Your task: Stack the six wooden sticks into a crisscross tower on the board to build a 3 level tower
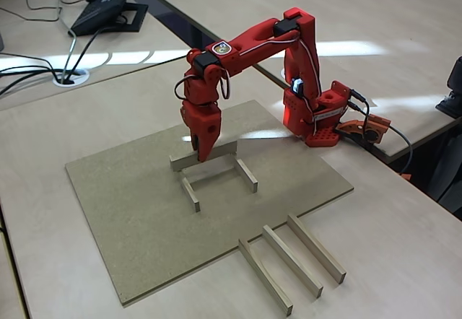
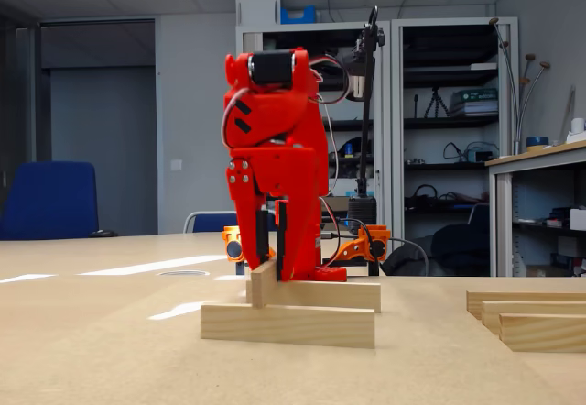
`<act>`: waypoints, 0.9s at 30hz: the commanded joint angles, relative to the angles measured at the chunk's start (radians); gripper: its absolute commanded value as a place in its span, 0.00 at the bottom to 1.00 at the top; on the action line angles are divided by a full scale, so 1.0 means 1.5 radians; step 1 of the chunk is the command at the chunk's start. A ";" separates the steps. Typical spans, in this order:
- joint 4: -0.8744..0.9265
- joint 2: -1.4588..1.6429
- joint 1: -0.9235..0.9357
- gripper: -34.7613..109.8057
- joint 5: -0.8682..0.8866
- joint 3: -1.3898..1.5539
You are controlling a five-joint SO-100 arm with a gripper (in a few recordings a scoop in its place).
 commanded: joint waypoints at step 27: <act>-0.024 0.034 0.030 0.32 -0.064 0.020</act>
